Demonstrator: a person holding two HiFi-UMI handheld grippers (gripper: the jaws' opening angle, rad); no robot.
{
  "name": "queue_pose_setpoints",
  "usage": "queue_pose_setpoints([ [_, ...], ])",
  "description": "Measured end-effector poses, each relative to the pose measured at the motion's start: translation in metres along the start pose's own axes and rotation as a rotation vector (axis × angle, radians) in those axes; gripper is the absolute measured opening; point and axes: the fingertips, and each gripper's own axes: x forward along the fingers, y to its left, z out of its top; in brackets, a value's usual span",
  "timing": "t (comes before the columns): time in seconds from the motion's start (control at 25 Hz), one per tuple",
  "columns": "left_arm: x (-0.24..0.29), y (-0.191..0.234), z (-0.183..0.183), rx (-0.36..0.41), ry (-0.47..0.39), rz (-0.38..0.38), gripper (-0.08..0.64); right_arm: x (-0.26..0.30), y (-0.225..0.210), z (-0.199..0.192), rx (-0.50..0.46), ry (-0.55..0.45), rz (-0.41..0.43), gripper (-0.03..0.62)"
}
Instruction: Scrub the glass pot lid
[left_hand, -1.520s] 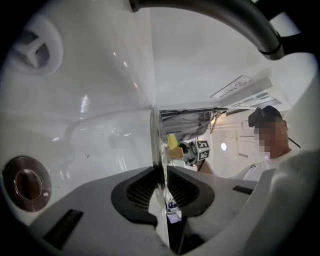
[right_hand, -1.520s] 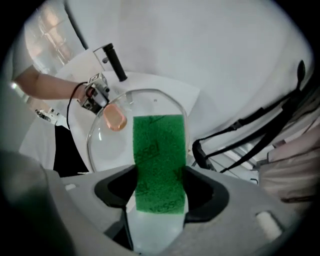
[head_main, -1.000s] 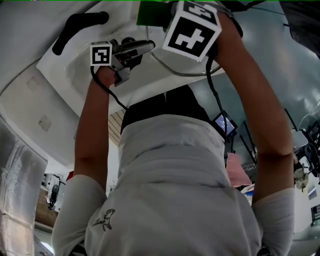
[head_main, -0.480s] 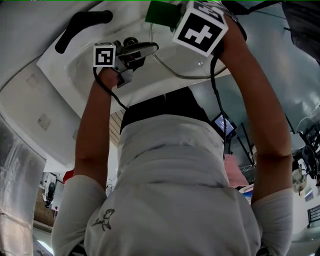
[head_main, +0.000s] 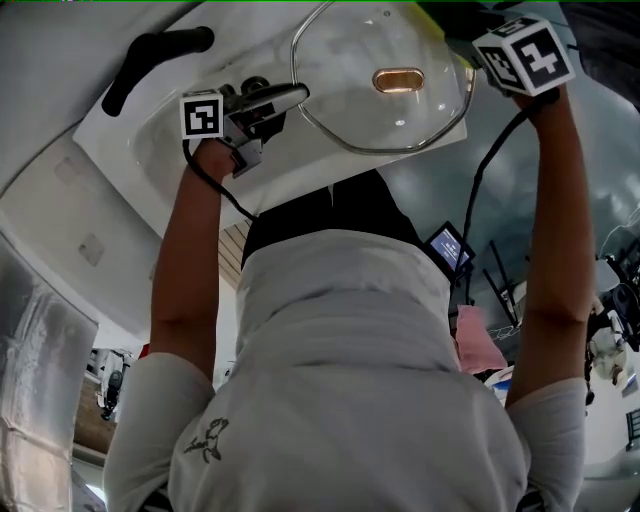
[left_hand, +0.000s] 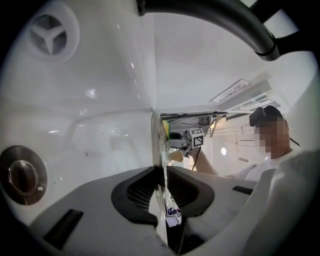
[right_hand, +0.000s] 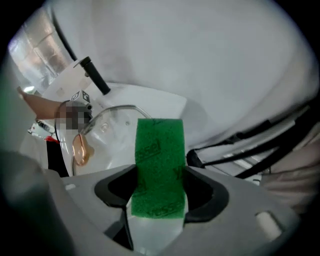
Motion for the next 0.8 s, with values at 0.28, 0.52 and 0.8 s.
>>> queue_pose_setpoints([
  [0.28,0.001,0.0,-0.001,-0.005,-0.002,0.001,0.072,-0.01,-0.022,-0.051,0.128,0.024,-0.033,0.288],
  [0.52,0.0,-0.001,-0.001,-0.004,-0.008,0.003,0.072,-0.017,0.052,0.065,-0.113,-0.126,0.039,0.288],
  [0.8,-0.001,0.002,0.0,0.016,-0.009,0.019,0.074,0.025,0.178,0.13,-0.486,-0.094,0.157,0.29],
])
